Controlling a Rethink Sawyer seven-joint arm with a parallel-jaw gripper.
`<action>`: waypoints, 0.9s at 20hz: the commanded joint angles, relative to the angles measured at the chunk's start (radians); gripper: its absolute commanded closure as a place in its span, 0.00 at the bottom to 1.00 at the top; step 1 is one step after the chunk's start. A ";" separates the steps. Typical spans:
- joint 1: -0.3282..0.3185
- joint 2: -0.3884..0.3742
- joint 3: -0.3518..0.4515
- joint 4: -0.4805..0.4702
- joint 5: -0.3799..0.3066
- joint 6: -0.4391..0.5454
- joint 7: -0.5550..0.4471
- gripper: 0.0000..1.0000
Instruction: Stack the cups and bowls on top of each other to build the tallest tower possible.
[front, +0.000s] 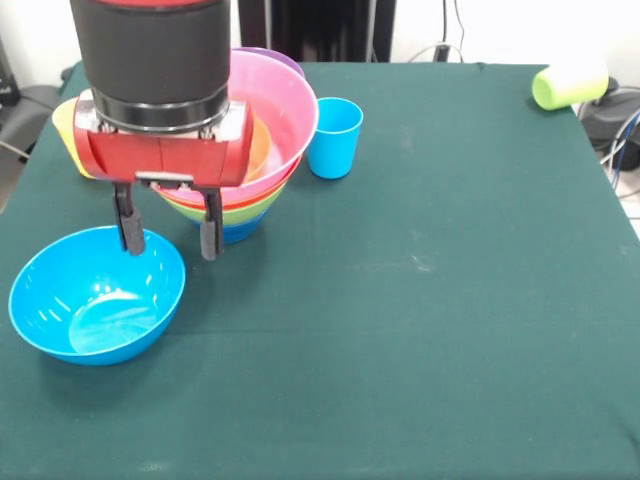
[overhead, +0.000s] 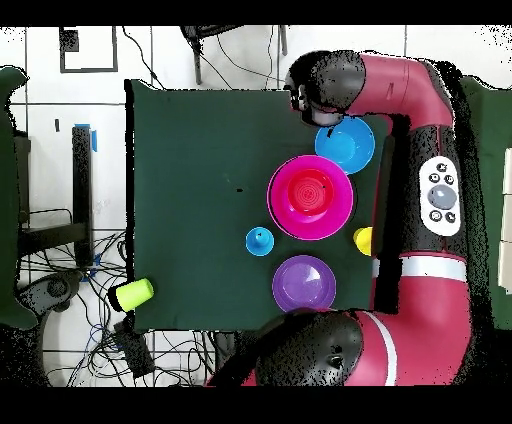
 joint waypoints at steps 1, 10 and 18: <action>0.040 0.014 -0.021 0.047 -0.007 0.105 -0.063 0.00; 0.041 0.005 -0.043 0.080 -0.008 0.066 -0.060 0.00; 0.051 0.031 -0.049 0.061 -0.017 0.038 -0.059 0.00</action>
